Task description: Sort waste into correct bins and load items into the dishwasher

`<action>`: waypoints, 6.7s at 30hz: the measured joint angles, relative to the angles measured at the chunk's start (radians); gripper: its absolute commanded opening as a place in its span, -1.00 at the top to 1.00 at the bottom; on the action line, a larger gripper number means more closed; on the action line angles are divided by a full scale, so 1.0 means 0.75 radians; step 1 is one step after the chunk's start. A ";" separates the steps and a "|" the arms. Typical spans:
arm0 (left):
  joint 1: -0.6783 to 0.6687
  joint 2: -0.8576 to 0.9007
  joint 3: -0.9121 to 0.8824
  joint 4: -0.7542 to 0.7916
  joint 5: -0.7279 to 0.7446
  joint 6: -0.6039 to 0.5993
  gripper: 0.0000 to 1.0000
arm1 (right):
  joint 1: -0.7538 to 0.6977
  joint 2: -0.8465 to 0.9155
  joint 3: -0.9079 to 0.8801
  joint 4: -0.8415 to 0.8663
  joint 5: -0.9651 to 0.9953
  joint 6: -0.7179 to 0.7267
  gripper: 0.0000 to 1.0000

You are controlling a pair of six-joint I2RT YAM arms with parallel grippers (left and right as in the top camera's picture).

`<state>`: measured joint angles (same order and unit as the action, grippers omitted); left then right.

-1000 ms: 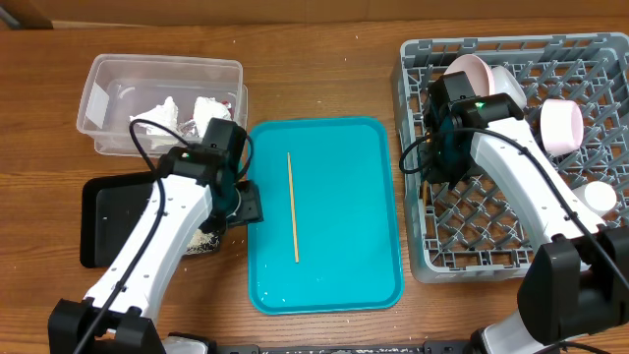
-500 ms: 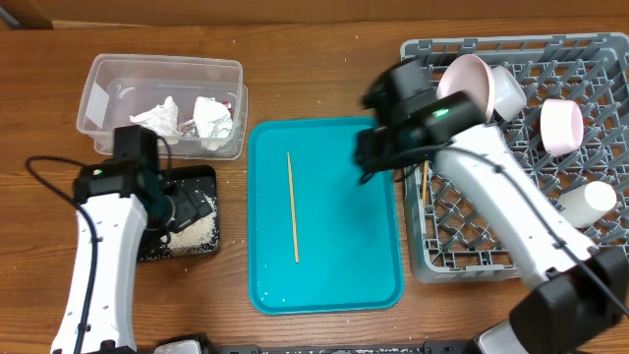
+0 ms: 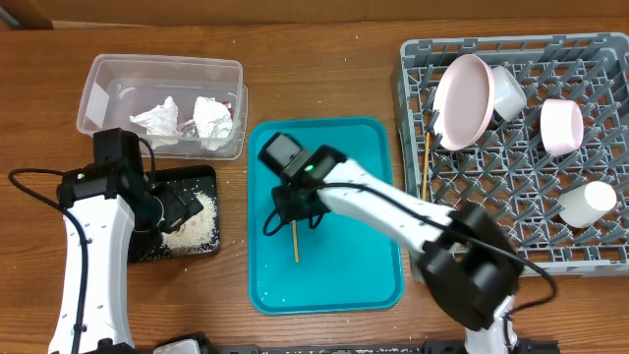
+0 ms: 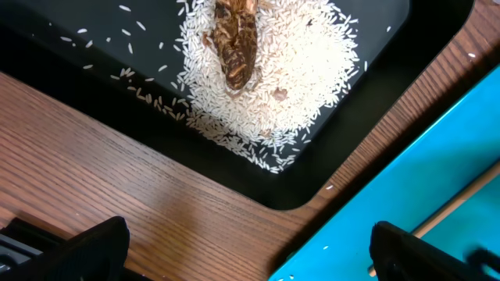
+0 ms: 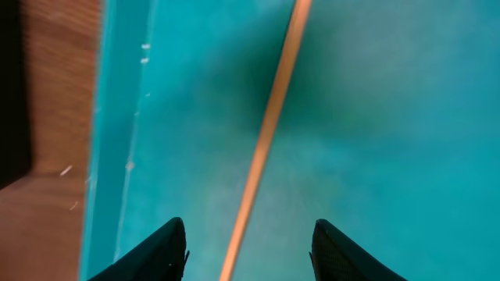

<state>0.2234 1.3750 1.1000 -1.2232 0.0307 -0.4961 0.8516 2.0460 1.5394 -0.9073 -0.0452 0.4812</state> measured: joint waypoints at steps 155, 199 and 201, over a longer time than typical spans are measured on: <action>-0.445 -1.330 -0.388 0.060 0.179 0.320 -0.99 | -1.154 -2.521 -1.301 0.323 -0.137 -0.504 -0.99; -0.445 -1.330 -0.389 0.056 0.179 0.320 -1.00 | -1.132 -2.709 -2.028 1.101 -0.068 -0.504 -1.00; -0.445 -1.330 -0.389 0.056 0.179 0.320 -0.99 | -1.132 -2.709 -2.028 1.100 -0.068 -0.503 -1.00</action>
<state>-0.1101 0.3775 0.8082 -1.1812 0.1650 -0.2562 0.0029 0.0139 0.0181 -0.0822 -0.0963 0.1040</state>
